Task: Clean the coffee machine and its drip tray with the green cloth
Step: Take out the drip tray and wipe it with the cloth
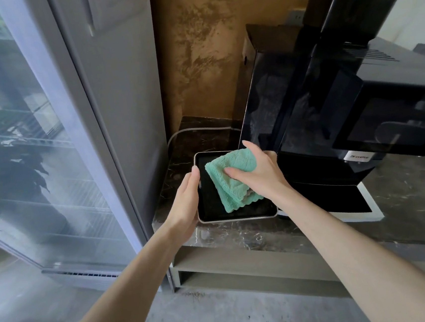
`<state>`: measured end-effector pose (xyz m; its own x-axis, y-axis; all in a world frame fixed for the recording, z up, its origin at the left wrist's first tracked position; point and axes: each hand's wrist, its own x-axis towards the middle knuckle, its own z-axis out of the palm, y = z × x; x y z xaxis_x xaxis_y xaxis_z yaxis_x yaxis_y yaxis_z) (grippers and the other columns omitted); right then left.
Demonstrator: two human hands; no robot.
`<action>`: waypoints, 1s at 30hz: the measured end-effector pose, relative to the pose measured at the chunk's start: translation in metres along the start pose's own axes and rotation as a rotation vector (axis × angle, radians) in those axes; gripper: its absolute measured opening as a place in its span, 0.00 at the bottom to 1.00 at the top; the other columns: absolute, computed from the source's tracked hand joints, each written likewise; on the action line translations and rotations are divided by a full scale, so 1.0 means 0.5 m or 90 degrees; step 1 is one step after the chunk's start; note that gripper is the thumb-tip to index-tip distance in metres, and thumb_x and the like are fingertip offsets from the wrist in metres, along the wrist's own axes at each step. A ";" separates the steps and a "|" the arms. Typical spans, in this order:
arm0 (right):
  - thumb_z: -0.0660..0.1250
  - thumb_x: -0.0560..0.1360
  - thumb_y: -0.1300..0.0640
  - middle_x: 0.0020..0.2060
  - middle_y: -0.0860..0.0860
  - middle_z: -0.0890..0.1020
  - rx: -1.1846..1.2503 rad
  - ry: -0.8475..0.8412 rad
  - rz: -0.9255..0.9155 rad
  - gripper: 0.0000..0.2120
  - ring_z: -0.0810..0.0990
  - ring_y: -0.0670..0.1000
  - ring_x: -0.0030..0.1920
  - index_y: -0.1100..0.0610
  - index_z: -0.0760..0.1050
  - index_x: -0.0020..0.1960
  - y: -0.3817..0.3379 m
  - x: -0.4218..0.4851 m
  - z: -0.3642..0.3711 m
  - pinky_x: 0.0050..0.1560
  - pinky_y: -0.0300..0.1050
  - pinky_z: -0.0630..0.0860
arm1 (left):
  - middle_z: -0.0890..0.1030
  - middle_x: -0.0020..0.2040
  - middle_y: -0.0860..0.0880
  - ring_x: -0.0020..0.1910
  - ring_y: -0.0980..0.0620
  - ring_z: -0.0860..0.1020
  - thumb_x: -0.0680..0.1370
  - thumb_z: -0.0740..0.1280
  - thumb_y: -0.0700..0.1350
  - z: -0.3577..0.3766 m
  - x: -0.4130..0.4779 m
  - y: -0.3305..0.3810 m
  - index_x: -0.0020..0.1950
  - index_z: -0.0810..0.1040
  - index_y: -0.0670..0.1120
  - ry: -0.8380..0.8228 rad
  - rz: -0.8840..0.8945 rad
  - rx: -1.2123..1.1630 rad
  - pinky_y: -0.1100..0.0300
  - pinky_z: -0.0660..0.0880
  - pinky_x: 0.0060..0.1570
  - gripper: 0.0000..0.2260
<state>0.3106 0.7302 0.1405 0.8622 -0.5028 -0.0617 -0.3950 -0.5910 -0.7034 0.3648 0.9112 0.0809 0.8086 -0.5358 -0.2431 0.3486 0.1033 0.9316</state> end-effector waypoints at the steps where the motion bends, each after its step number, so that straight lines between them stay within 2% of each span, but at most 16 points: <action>1: 0.75 0.70 0.34 0.68 0.51 0.63 -0.011 0.008 -0.011 0.44 0.74 0.49 0.54 0.38 0.57 0.80 -0.002 -0.001 -0.002 0.45 0.43 0.76 | 0.81 0.67 0.49 0.66 0.48 0.81 0.83 0.55 0.67 0.004 -0.005 -0.003 0.73 0.75 0.54 -0.015 -0.019 -0.033 0.43 0.77 0.66 0.26; 5: 0.73 0.71 0.33 0.69 0.51 0.63 -0.041 0.016 0.001 0.43 0.77 0.49 0.51 0.37 0.56 0.80 -0.002 -0.005 -0.005 0.48 0.45 0.80 | 0.85 0.62 0.49 0.61 0.49 0.84 0.85 0.52 0.64 0.035 -0.029 0.004 0.70 0.78 0.52 0.009 -0.087 -0.148 0.48 0.79 0.61 0.24; 7: 0.72 0.72 0.35 0.71 0.53 0.63 -0.025 -0.008 0.025 0.41 0.76 0.49 0.50 0.37 0.57 0.80 0.000 -0.007 -0.008 0.45 0.43 0.78 | 0.86 0.60 0.48 0.59 0.49 0.85 0.85 0.53 0.64 0.042 -0.035 0.008 0.68 0.80 0.51 0.019 -0.112 -0.186 0.50 0.79 0.59 0.25; 11: 0.72 0.76 0.41 0.72 0.54 0.63 0.026 -0.064 0.063 0.38 0.72 0.48 0.49 0.38 0.57 0.80 0.005 -0.018 -0.013 0.37 0.36 0.69 | 0.84 0.63 0.46 0.62 0.46 0.83 0.83 0.56 0.66 0.043 -0.045 0.004 0.69 0.80 0.50 0.006 -0.139 -0.229 0.48 0.75 0.68 0.27; 13: 0.72 0.77 0.45 0.74 0.54 0.61 0.022 -0.085 0.052 0.37 0.74 0.50 0.53 0.38 0.57 0.80 0.007 -0.026 -0.012 0.41 0.38 0.71 | 0.84 0.63 0.45 0.63 0.45 0.83 0.83 0.56 0.65 0.047 -0.050 0.000 0.69 0.80 0.49 0.004 -0.149 -0.244 0.48 0.75 0.67 0.27; 14: 0.71 0.78 0.47 0.77 0.54 0.58 0.009 -0.094 0.042 0.37 0.75 0.53 0.60 0.37 0.56 0.81 0.009 -0.029 -0.009 0.47 0.41 0.74 | 0.84 0.63 0.45 0.63 0.45 0.83 0.84 0.57 0.65 0.050 -0.053 0.000 0.69 0.80 0.49 0.005 -0.148 -0.249 0.49 0.75 0.67 0.26; 15: 0.70 0.78 0.48 0.80 0.55 0.53 -0.023 -0.092 0.027 0.37 0.70 0.57 0.71 0.37 0.55 0.81 0.012 -0.029 -0.006 0.58 0.47 0.76 | 0.85 0.63 0.45 0.63 0.45 0.83 0.84 0.57 0.63 0.053 -0.055 -0.001 0.69 0.80 0.49 0.009 -0.143 -0.256 0.49 0.75 0.67 0.25; 16: 0.69 0.79 0.48 0.82 0.55 0.48 -0.085 -0.073 -0.005 0.37 0.58 0.60 0.79 0.38 0.55 0.81 0.016 -0.028 -0.003 0.70 0.56 0.69 | 0.85 0.62 0.46 0.62 0.46 0.83 0.84 0.58 0.62 0.056 -0.056 -0.002 0.69 0.80 0.49 0.013 -0.138 -0.263 0.49 0.75 0.67 0.24; 17: 0.69 0.79 0.48 0.83 0.56 0.46 -0.175 -0.035 -0.061 0.35 0.48 0.60 0.82 0.39 0.56 0.81 0.018 -0.032 -0.001 0.78 0.63 0.58 | 0.85 0.62 0.46 0.62 0.46 0.84 0.85 0.58 0.62 0.059 -0.058 -0.003 0.69 0.80 0.49 0.019 -0.134 -0.268 0.49 0.76 0.67 0.23; 18: 0.69 0.80 0.49 0.83 0.56 0.47 -0.259 0.019 -0.150 0.32 0.43 0.60 0.82 0.42 0.60 0.80 0.022 -0.036 0.003 0.79 0.66 0.50 | 0.85 0.61 0.46 0.61 0.46 0.84 0.85 0.58 0.61 0.063 -0.060 -0.002 0.68 0.80 0.49 0.024 -0.131 -0.271 0.49 0.76 0.65 0.22; 20: 0.68 0.80 0.55 0.81 0.56 0.60 -0.342 0.098 -0.363 0.24 0.51 0.59 0.82 0.49 0.71 0.75 0.027 -0.047 0.009 0.79 0.66 0.54 | 0.86 0.60 0.46 0.58 0.46 0.85 0.85 0.58 0.61 0.069 -0.062 0.005 0.66 0.81 0.49 0.027 -0.123 -0.268 0.49 0.78 0.60 0.22; 22: 0.62 0.84 0.57 0.77 0.53 0.70 -0.311 0.071 -0.449 0.19 0.61 0.54 0.80 0.54 0.73 0.74 0.035 -0.059 0.014 0.77 0.61 0.64 | 0.86 0.59 0.46 0.57 0.47 0.86 0.85 0.58 0.61 0.070 -0.060 0.013 0.64 0.82 0.49 0.035 -0.117 -0.264 0.49 0.78 0.58 0.21; 24: 0.54 0.87 0.52 0.79 0.50 0.65 -0.272 -0.036 -0.414 0.23 0.57 0.48 0.81 0.56 0.63 0.80 0.038 -0.075 0.014 0.80 0.54 0.57 | 0.86 0.59 0.46 0.57 0.47 0.86 0.85 0.58 0.60 0.065 -0.056 0.018 0.64 0.82 0.48 0.044 -0.112 -0.265 0.50 0.79 0.58 0.21; 26: 0.52 0.85 0.41 0.82 0.49 0.56 -0.315 -0.109 -0.393 0.32 0.49 0.45 0.82 0.56 0.53 0.83 0.042 -0.089 0.012 0.82 0.49 0.47 | 0.86 0.58 0.46 0.56 0.47 0.86 0.85 0.59 0.60 0.061 -0.051 0.018 0.65 0.82 0.47 0.050 -0.112 -0.255 0.51 0.79 0.57 0.21; 28: 0.55 0.81 0.33 0.82 0.49 0.55 -0.363 -0.118 -0.397 0.41 0.49 0.46 0.82 0.56 0.51 0.84 0.046 -0.097 0.010 0.82 0.46 0.43 | 0.87 0.56 0.46 0.51 0.48 0.87 0.85 0.59 0.59 0.063 -0.048 0.013 0.63 0.82 0.47 0.062 -0.117 -0.255 0.52 0.79 0.53 0.21; 30: 0.58 0.80 0.32 0.82 0.50 0.60 -0.380 -0.092 -0.421 0.41 0.54 0.48 0.82 0.56 0.54 0.83 0.045 -0.105 0.005 0.80 0.46 0.47 | 0.88 0.51 0.46 0.47 0.50 0.88 0.85 0.59 0.59 0.066 -0.047 0.010 0.62 0.82 0.46 0.077 -0.117 -0.266 0.54 0.79 0.49 0.20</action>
<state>0.2573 0.7451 0.1262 0.9872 0.1170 0.1082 0.1321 -0.9806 -0.1451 0.3316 0.8965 0.1002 0.7561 -0.4777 -0.4474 0.6323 0.3568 0.6876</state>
